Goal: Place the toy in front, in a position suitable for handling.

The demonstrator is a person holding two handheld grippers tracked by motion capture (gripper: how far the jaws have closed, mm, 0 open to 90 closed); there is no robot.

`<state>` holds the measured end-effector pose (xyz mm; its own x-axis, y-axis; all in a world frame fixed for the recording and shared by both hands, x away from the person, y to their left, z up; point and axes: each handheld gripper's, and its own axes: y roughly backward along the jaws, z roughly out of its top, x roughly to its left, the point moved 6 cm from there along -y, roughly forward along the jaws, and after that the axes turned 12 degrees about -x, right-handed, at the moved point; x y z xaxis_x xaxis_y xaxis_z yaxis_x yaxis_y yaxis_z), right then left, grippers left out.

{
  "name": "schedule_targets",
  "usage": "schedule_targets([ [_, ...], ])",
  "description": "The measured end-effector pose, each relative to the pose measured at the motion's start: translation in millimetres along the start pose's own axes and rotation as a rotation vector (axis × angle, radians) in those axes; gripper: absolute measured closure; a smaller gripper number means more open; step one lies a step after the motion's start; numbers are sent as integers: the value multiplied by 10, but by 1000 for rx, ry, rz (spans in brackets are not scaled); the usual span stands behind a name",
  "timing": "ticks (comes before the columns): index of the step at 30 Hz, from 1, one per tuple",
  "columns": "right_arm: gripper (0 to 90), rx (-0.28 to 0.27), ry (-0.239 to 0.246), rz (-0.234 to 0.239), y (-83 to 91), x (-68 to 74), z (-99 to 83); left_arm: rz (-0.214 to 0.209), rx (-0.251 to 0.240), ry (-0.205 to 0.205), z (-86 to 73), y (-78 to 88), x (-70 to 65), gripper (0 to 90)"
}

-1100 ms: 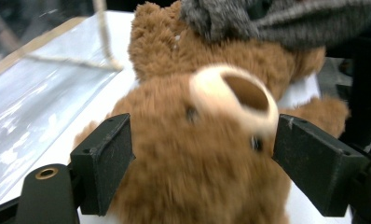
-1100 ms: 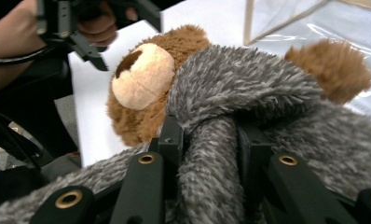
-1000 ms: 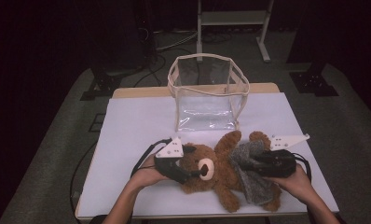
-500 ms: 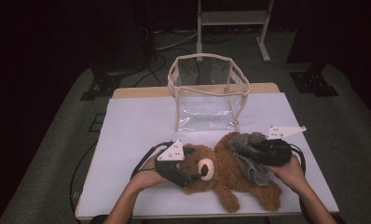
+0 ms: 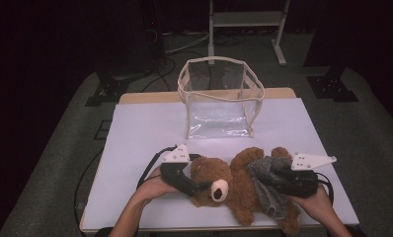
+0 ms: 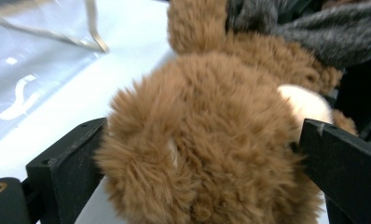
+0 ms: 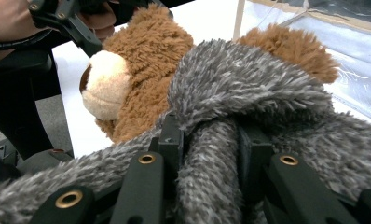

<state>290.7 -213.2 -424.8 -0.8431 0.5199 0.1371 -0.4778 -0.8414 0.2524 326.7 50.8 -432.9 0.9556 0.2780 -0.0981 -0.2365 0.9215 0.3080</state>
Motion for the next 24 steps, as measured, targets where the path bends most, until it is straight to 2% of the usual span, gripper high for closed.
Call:
schedule_targets([
  [1, 672, 1, 1, -2, 6, 11, -6, -18, 3, 14, -7, -32, -14, 28],
  [2, 673, 0, 5, -4, 11, 20, -11, -18, 3, 14, -7, -32, -14, 24],
  [3, 673, 3, 7, -7, 16, 29, -18, -54, 12, 31, -13, -81, -33, 15],
  [5, 673, 5, 9, -6, 24, 33, -24, -63, 17, 35, -13, -98, -40, 8],
  [6, 673, 2, 2, -4, 42, 29, -39, -83, 25, 44, -6, -127, -54, 0],
  [9, 673, -3, -10, -4, 55, 26, -51, -107, 37, 37, -1, -161, -73, 0],
  [10, 673, -5, -12, -2, 57, 21, -53, -138, 57, 31, -9, -205, -86, 0],
  [11, 673, -5, -12, -2, 57, 21, -53, -138, 57, 31, -9, -205, -86, 7],
  [12, 673, -4, -9, -5, 49, 21, -51, -157, 67, 34, -12, -228, -90, 59],
  [13, 673, -4, -9, -5, 49, 21, -51, -162, 72, 31, -9, -231, -89, 59],
  [14, 671, -6, -10, -11, 46, 15, -46, -161, 77, 24, 22, -214, -75, 165],
  [15, 671, -6, -10, -11, 46, 15, -46, -161, 77, 24, 22, -214, -75, 224],
  [16, 670, -12, -13, -13, 43, 4, -35, -162, 85, 9, 44, -189, -55, 224],
  [18, 669, -14, -8, -16, 24, -59, 43, -145, 109, -21, 109, -136, 27, 321],
  [19, 669, -14, -8, -16, 24, -59, 43, -145, 109, -21, 109, -136, 27, 330],
  [20, 670, -11, -2, -23, -14, -113, 119, -133, 121, -28, 165, -121, 100, 339],
  [21, 671, -7, 0, -23, -37, -144, 153, -133, 121, -28, 165, -121, 100, 344],
  [22, 671, -5, -2, -18, -62, -181, 186, -118, 139, -38, 208, -120, 172, 344],
  [23, 671, -5, -2, -18, -62, -181, 186, -118, 139, -38, 208, -120, 172, 344],
  [24, 675, -13, -17, -21, -104, -268, 255, -114, 137, -46, 263, -106, 246, 344],
])
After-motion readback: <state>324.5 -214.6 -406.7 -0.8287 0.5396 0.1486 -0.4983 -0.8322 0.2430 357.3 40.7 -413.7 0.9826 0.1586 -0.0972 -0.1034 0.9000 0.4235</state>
